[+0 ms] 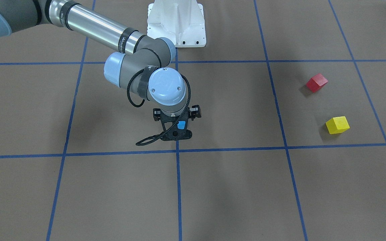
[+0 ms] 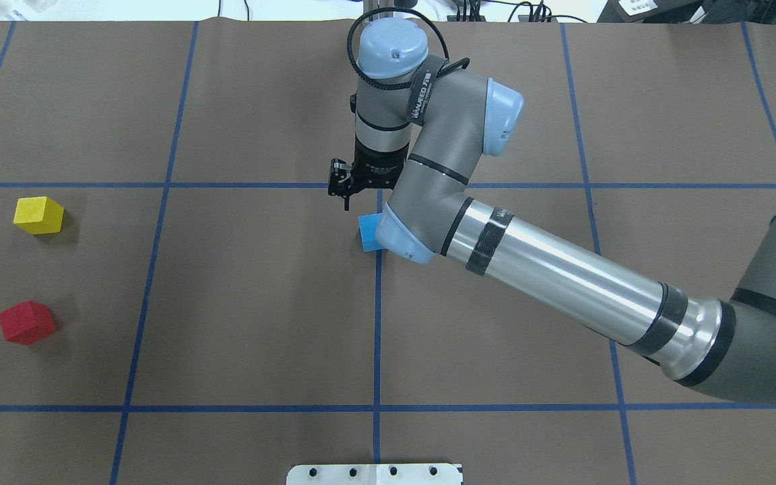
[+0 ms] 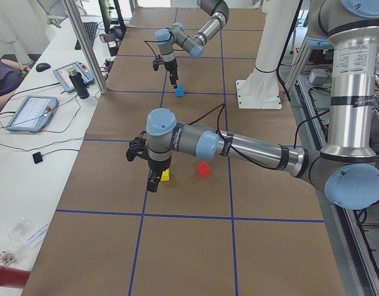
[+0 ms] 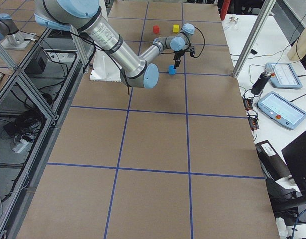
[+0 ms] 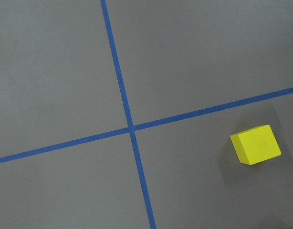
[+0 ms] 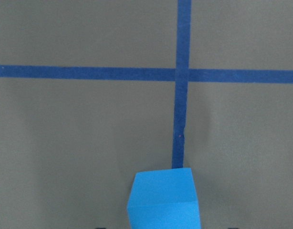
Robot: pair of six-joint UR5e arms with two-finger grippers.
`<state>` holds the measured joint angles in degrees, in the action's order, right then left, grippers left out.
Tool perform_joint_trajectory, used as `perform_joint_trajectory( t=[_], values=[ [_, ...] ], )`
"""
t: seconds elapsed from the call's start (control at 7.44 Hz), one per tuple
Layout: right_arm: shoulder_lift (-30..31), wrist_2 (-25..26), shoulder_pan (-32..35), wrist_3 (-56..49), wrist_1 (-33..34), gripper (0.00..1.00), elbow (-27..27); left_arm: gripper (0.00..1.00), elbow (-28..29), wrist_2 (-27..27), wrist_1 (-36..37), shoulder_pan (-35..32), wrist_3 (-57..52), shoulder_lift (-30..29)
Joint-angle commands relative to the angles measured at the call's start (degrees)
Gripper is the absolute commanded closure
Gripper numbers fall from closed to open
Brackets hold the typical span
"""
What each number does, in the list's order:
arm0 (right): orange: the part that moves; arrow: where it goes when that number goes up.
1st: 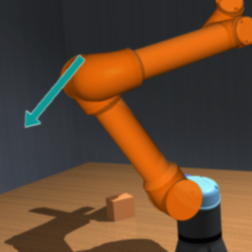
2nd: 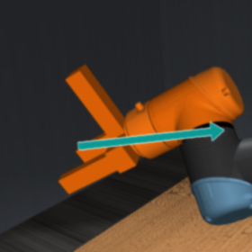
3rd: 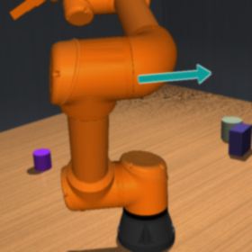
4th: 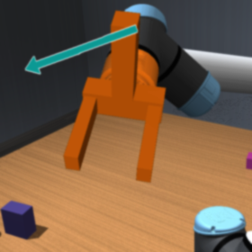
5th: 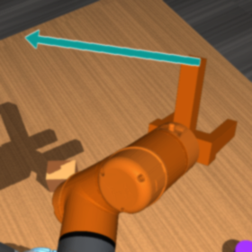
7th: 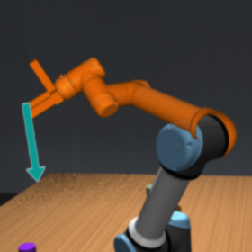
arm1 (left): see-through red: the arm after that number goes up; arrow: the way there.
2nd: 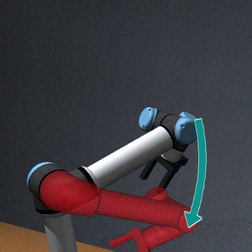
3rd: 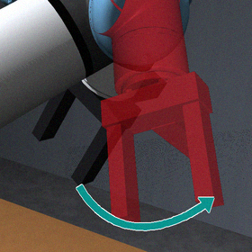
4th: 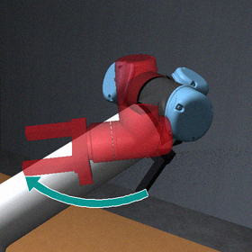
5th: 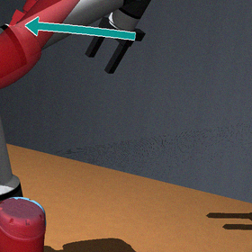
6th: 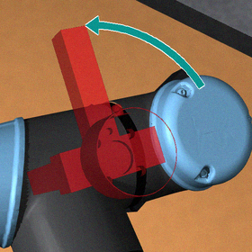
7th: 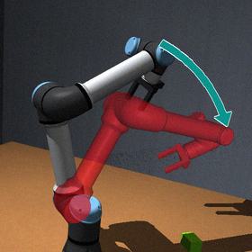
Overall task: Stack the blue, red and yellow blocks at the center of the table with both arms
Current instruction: 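Open the right gripper and lift it away from the blue cube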
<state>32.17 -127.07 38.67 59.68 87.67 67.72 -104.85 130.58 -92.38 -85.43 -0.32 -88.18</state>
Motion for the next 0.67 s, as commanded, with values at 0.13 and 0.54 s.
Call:
perform_joint_trajectory(
  t=[0.13,0.54],
  values=[
    [7.25,-1.95,8.85,-0.79,0.40,0.01,8.53,0.00,-2.97,0.03,-2.52,6.29,18.82,-0.07],
    [16.58,-1.87,14.93,-14.30,0.40,0.01,11.29,0.00,-3.79,-1.46,-26.74,17.46,48.76,9.93]
  ],
)
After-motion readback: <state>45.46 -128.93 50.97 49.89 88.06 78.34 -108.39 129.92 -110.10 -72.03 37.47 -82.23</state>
